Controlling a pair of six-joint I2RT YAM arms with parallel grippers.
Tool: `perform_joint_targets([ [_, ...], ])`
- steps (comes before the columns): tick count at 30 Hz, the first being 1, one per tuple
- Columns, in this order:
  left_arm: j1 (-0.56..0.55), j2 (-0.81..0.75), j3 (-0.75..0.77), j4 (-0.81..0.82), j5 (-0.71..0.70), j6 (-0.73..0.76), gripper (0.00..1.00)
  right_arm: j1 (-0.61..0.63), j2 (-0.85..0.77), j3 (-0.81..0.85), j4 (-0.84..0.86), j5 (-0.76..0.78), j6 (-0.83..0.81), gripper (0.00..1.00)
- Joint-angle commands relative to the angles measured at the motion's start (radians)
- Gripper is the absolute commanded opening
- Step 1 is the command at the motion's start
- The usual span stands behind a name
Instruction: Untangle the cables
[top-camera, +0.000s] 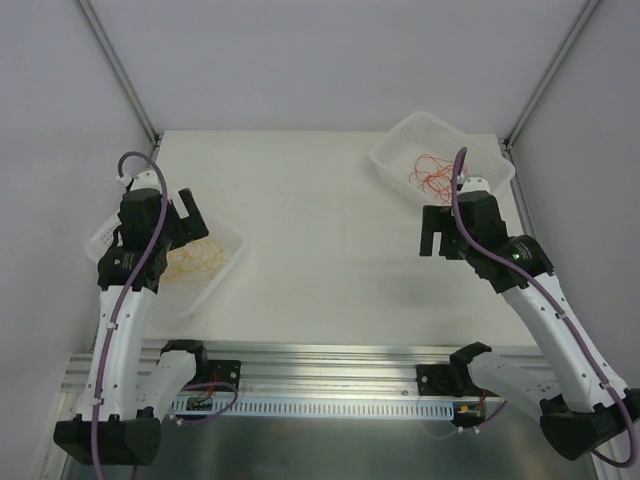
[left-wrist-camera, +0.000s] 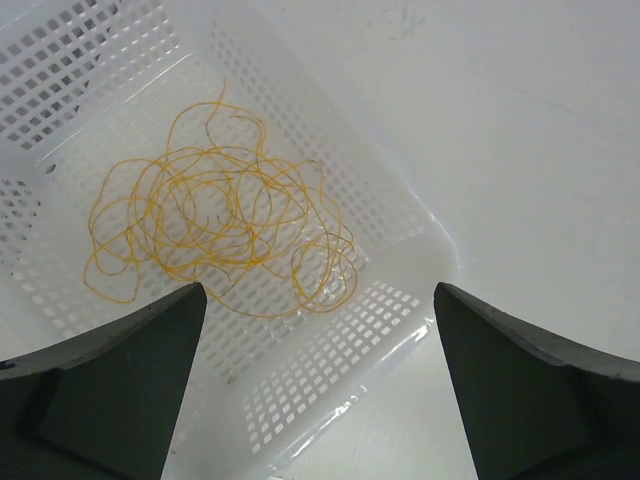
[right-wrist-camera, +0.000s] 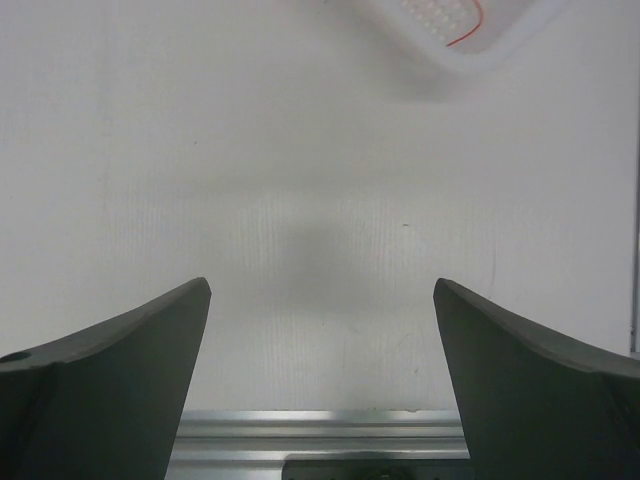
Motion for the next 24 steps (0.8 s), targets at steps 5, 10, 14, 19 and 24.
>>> perform_joint_targets([
  [5, -0.016, -0.213, 0.101, -0.120, 0.112, 0.060, 0.99, -0.007, -0.172, 0.136, -0.162, 0.303, -0.009, 1.00],
  [10, -0.016, -0.510, 0.040, -0.188, 0.104, -0.005, 0.99, -0.007, -0.403, 0.093, -0.171, 0.334, -0.041, 1.00],
  [14, -0.016, -0.760, -0.021, -0.224, 0.062, -0.061, 0.99, -0.004, -0.545, 0.122, -0.229, 0.285, -0.073, 1.00],
  [19, -0.016, -0.868, 0.089, -0.421, -0.041, -0.066, 0.99, -0.005, -0.691, 0.145, -0.330, 0.271, -0.086, 0.99],
  [24, -0.016, -0.868, 0.262, -0.579, -0.041, -0.060, 0.99, 0.000, -0.862, 0.130, -0.387, 0.268, -0.093, 0.99],
])
